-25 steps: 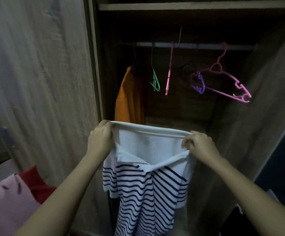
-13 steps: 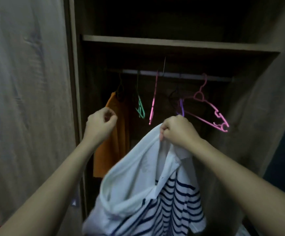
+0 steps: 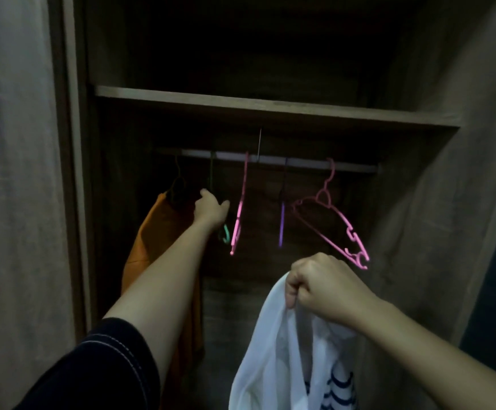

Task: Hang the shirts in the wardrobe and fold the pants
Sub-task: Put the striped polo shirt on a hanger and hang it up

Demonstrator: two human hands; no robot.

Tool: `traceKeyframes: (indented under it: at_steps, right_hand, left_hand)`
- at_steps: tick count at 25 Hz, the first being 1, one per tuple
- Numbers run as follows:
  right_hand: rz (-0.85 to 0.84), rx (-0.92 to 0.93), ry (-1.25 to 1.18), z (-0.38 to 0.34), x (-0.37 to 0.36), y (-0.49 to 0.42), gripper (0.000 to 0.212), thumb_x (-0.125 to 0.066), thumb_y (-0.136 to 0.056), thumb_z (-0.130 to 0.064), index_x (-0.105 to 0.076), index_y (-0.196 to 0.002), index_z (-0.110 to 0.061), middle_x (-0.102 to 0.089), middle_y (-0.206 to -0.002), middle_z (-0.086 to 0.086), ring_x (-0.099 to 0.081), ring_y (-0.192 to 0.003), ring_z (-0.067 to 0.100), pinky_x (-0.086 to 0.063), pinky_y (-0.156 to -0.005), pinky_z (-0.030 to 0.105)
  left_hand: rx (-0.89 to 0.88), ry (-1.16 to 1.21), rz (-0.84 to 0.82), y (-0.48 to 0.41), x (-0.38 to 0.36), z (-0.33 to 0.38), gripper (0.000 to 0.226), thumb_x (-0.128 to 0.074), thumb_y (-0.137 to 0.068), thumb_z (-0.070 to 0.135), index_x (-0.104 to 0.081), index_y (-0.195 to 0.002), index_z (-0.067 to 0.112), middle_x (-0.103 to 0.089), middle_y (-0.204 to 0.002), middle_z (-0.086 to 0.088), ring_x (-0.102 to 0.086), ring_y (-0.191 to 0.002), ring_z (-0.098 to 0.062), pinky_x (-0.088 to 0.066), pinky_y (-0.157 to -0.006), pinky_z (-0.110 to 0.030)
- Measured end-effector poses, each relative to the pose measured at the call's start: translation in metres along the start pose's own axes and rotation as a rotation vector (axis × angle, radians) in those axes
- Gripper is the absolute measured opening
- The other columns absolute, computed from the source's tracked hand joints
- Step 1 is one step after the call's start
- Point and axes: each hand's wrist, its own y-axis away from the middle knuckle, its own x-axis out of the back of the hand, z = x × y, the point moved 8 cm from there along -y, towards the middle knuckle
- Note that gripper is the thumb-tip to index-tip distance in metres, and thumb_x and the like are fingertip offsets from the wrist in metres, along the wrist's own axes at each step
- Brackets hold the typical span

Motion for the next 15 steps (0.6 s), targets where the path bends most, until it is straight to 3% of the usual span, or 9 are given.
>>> traceKeyframes:
  at_steps: [5,8,10,12,15]
  right_hand:
    - [-0.019,-0.035,0.012,0.019,-0.009,-0.002,0.032,-0.046,-0.074,-0.009,-0.071,-0.068,-0.027,-0.060,-0.074,-0.018,-0.052,-0.071,-0.002,-0.032,-0.061,0.009]
    - [-0.089,-0.024,0.029,0.009,-0.022,-0.005,0.032,-0.047,-0.075,-0.009,-0.072,-0.072,-0.028,-0.065,-0.082,-0.015,-0.054,-0.077,0.001,-0.033,-0.060,0.012]
    - [-0.111,-0.025,0.026,0.000,-0.027,-0.008,0.029,-0.050,-0.075,-0.010,-0.073,-0.073,-0.028,-0.069,-0.088,-0.012,-0.059,-0.085,0.004,-0.041,-0.065,0.019]
    - [-0.114,-0.021,0.054,-0.010,-0.031,-0.011,0.027,-0.053,-0.074,-0.012,-0.073,-0.074,-0.031,-0.069,-0.093,-0.011,-0.061,-0.092,0.011,-0.045,-0.071,0.026]
    - [-0.095,-0.013,0.081,-0.017,-0.044,-0.019,0.026,-0.055,-0.075,-0.015,-0.072,-0.076,-0.034,-0.068,-0.101,-0.008,-0.061,-0.096,0.018,-0.047,-0.075,0.030]
  left_hand:
    - [-0.102,-0.067,0.102,-0.014,0.011,0.017,0.047,-0.052,-0.091,0.008,-0.039,-0.136,0.008,-0.057,-0.117,-0.014,-0.061,-0.099,-0.026,-0.055,-0.073,-0.034]
    - [-0.157,-0.127,0.123,-0.001,0.027,0.016,0.050,-0.052,-0.090,0.007,-0.037,-0.138,0.007,-0.056,-0.107,-0.012,-0.060,-0.084,-0.019,-0.043,-0.052,-0.023]
    - [-0.173,-0.174,0.144,0.014,0.041,0.004,0.047,-0.053,-0.090,0.009,-0.041,-0.136,0.008,-0.058,-0.112,-0.014,-0.062,-0.090,-0.023,-0.046,-0.056,-0.025]
    - [-0.237,-0.228,0.160,0.040,0.061,-0.012,0.038,-0.054,-0.089,0.014,-0.050,-0.126,0.008,-0.063,-0.109,-0.015,-0.065,-0.093,-0.029,-0.055,-0.070,-0.035]
    - [-0.325,-0.249,0.184,0.088,0.100,-0.046,0.031,-0.057,-0.091,0.023,-0.058,-0.116,0.006,-0.066,-0.100,-0.014,-0.065,-0.091,-0.030,-0.053,-0.082,-0.039]
